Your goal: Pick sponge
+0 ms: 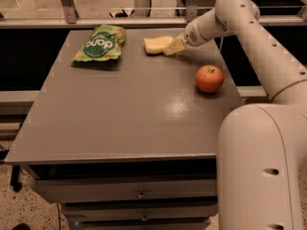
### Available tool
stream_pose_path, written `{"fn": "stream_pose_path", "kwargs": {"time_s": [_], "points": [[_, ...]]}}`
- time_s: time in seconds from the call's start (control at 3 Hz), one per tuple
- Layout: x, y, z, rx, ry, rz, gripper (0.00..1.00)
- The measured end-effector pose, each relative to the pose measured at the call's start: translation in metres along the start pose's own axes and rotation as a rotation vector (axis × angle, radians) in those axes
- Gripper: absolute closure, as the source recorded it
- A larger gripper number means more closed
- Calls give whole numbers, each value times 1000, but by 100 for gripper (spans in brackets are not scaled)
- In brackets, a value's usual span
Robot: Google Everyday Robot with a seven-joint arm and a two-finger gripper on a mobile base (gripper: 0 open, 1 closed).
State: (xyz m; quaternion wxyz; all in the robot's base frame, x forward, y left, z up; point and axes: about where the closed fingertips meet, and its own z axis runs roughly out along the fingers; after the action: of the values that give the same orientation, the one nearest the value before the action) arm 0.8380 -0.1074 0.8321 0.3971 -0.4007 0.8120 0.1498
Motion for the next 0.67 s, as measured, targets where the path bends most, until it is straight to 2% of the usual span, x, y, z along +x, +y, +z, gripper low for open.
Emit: {"fn": "stream_pose_path", "kwargs": {"time_s": [0.33,0.67], "points": [[3,3,-2,-8,14,6,52],[3,3,-3,-8,14,6,28]]}}
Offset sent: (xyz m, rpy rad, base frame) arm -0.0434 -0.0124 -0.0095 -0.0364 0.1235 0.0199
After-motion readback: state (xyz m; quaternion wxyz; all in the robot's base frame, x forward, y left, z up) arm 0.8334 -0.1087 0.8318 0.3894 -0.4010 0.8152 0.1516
